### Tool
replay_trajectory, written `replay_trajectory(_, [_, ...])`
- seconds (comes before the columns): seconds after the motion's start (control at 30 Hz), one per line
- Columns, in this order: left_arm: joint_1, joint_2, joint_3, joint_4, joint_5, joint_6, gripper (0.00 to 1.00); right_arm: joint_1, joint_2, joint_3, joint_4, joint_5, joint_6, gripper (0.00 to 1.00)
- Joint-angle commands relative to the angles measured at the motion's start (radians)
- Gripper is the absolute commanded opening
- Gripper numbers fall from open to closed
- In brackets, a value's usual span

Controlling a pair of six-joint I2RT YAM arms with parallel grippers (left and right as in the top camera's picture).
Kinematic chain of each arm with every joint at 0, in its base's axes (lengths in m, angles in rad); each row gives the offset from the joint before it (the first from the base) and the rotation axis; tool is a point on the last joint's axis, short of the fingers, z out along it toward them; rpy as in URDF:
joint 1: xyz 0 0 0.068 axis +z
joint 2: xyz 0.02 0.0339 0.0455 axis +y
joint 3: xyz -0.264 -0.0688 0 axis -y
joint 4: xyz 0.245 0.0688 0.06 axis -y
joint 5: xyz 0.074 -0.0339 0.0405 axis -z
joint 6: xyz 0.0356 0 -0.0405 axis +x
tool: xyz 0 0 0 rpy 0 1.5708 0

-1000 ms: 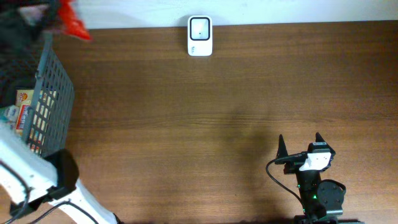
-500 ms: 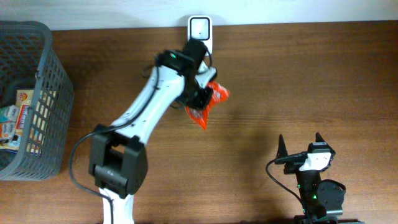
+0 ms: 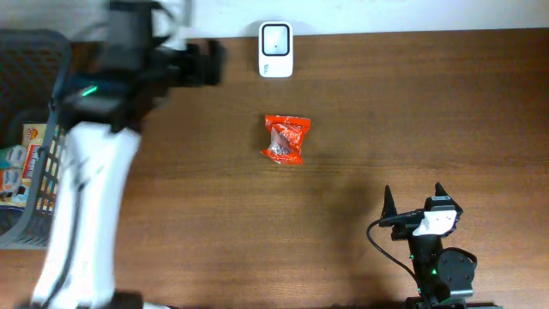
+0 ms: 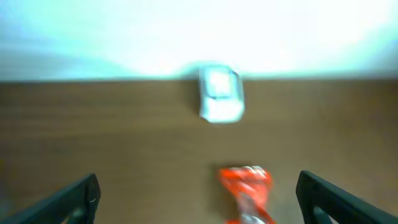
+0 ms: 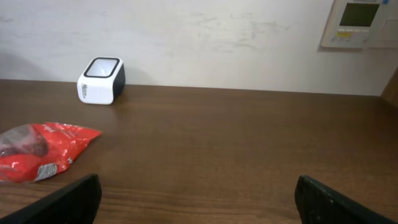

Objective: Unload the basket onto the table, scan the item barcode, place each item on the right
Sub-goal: 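Return the left gripper into the grey basket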

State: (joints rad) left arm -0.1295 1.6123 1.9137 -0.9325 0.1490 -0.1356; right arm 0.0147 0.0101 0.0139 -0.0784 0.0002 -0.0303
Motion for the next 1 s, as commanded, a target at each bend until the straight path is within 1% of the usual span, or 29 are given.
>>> replay_trajectory(0.0, [0.275, -0.148, 0.003, -0.016, -0.282, -0.064, 0.99, 0.005, -0.006, -0.008, -0.002, 0.005, 0.001, 0.99])
replay_trajectory(0.07, [0.511, -0.163, 0.002, -0.023, -0.456, -0.08, 0.99, 0.005, -0.006, -0.008, -0.002, 0.005, 0.001, 0.99])
replay_trajectory(0.1, [0.579, -0.152, 0.001, -0.034, -0.479, -0.08, 0.99, 0.005, -0.006, -0.008, -0.002, 0.005, 0.001, 0.99])
replay_trajectory(0.13, [0.675, -0.118, -0.002, -0.043, -0.486, -0.036, 0.99, 0.005, -0.006, -0.008, -0.002, 0.005, 0.001, 0.98])
replay_trajectory(0.17, [0.716, -0.082, -0.004, -0.043, -0.486, 0.039, 0.99, 0.005, -0.006, -0.008, -0.002, 0.005, 0.001, 0.99])
replay_trajectory(0.23, [0.76, 0.032, -0.017, -0.047, -0.486, 0.083, 0.99, 0.005, -0.006, -0.008, -0.002, 0.005, 0.001, 0.99])
replay_trajectory(0.27, [0.762, 0.098, -0.017, -0.072, -0.486, 0.191, 0.99, 0.005, -0.006, -0.008, -0.002, 0.005, 0.001, 0.99])
replay_trajectory(0.3, [0.76, 0.148, -0.021, -0.086, -0.486, 0.241, 0.99, 0.005, -0.006, -0.008, -0.002, 0.005, 0.001, 0.99])
replay_trajectory(0.37, [0.758, 0.216, -0.038, -0.08, -0.487, 0.272, 0.99, 0.005, -0.006, -0.008, -0.002, 0.005, 0.001, 0.99])
replay_trajectory(0.4, [0.763, 0.248, -0.053, -0.07, -0.497, 0.31, 1.0, 0.005, -0.006, -0.008, -0.002, 0.005, 0.001, 0.99])
replay_trajectory(0.43, [0.763, 0.298, -0.076, -0.055, -0.594, 0.327, 0.99, 0.005, -0.006, -0.008, -0.002, 0.005, 0.001, 0.99])
replay_trajectory(0.47, [0.763, 0.348, -0.091, -0.045, -0.607, 0.378, 0.99, 0.005, -0.006, -0.008, -0.002, 0.005, 0.001, 0.99])
replay_trajectory(0.57, [0.763, 0.459, -0.098, 0.041, -0.609, 0.405, 1.0, 0.005, -0.006, -0.008, -0.002, 0.005, 0.001, 0.99])
replay_trajectory(0.6, [0.763, 0.481, -0.098, 0.052, -0.602, 0.408, 0.96, 0.005, -0.006, -0.008, -0.002, 0.005, 0.001, 0.99])
replay_trajectory(0.63, [0.763, 0.508, -0.098, 0.058, -0.566, 0.408, 0.89, 0.005, -0.006, -0.008, -0.002, 0.005, 0.001, 0.99])
replay_trajectory(0.67, [0.764, 0.528, -0.098, 0.058, -0.526, 0.408, 0.84, 0.005, -0.006, -0.008, -0.002, 0.005, 0.001, 0.99])
replay_trajectory(0.7, [0.764, 0.559, -0.098, 0.057, -0.408, 0.422, 0.79, 0.005, -0.006, -0.008, -0.002, 0.005, 0.001, 0.99])
replay_trajectory(0.73, [0.764, 0.578, -0.098, 0.057, -0.338, 0.422, 0.82, 0.005, -0.006, -0.008, -0.002, 0.005, 0.001, 0.98])
replay_trajectory(0.77, [0.763, 0.586, -0.098, 0.048, -0.249, 0.446, 0.82, 0.005, -0.006, -0.008, -0.002, 0.005, 0.001, 0.99])
replay_trajectory(0.8, [0.764, 0.586, -0.098, 0.03, -0.166, 0.496, 0.86, 0.005, -0.006, -0.008, -0.002, 0.005, 0.001, 0.99])
replay_trajectory(0.83, [0.764, 0.586, -0.098, 0.017, -0.165, 0.515, 0.9, 0.005, -0.006, -0.008, -0.002, 0.005, 0.001, 0.99])
replay_trajectory(0.87, [0.763, 0.587, -0.1, -0.04, -0.164, 0.584, 0.9, 0.005, -0.006, -0.008, -0.002, 0.005, 0.001, 0.99])
replay_trajectory(0.97, [0.763, 0.587, -0.153, -0.045, -0.18, 0.587, 0.86, 0.005, -0.006, -0.008, -0.002, 0.005, 0.001, 0.99])
